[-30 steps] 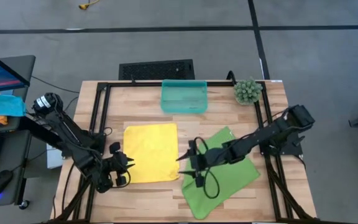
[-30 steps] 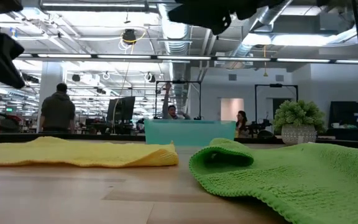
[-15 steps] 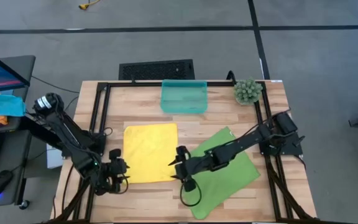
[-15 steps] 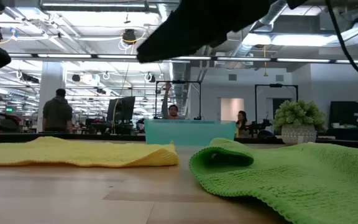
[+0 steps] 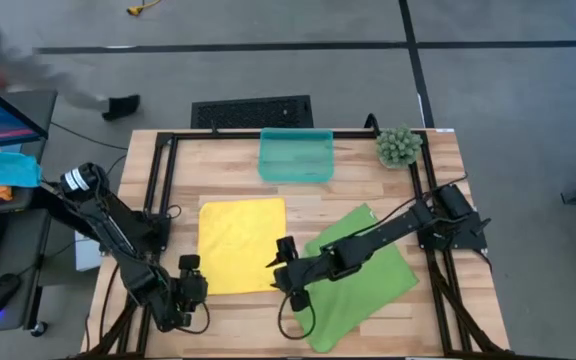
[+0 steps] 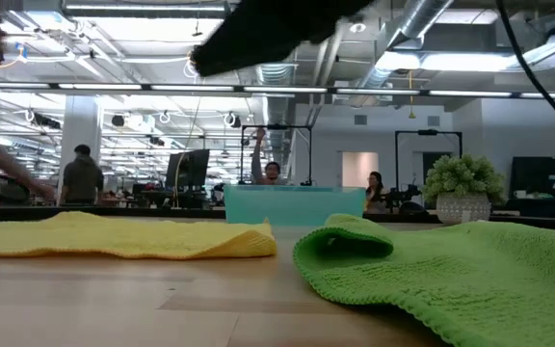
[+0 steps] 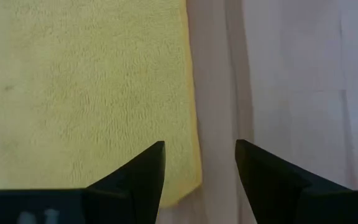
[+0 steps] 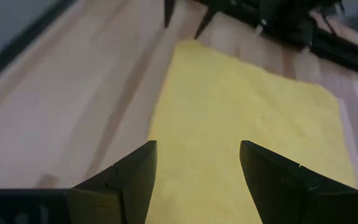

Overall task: Roll microfiber towels into tight, uniform cylinder then place into a basket
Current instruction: Fold the yellow microfiber towel

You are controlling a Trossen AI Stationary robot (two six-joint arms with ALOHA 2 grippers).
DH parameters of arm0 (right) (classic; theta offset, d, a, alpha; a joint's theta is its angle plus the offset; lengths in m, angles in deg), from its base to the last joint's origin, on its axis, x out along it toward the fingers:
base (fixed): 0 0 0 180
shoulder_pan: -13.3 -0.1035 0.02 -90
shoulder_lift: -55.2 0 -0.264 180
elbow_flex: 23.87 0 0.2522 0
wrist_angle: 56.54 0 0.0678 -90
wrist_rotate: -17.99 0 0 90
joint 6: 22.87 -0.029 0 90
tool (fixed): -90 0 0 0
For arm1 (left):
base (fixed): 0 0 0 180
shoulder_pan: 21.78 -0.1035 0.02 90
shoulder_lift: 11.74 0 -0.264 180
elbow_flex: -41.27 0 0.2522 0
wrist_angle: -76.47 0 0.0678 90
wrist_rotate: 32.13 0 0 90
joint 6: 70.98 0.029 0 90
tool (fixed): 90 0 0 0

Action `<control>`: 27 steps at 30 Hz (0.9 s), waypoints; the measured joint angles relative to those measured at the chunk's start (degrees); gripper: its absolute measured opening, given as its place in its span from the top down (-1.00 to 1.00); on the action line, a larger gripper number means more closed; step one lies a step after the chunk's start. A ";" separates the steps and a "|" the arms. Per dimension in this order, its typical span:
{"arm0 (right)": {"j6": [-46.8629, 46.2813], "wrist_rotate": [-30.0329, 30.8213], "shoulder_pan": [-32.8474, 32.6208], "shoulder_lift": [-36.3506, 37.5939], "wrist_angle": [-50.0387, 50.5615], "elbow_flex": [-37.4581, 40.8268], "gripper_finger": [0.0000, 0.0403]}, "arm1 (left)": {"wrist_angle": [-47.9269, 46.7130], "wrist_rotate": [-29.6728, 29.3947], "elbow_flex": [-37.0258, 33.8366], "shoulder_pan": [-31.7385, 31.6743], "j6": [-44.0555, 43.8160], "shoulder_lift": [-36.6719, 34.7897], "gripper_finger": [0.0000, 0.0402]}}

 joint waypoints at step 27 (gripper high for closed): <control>-5.13 0.50 0.37 -0.29 5.87 -0.97 -0.26 | -1.41 -0.83 -1.95 4.92 -6.45 8.85 0.06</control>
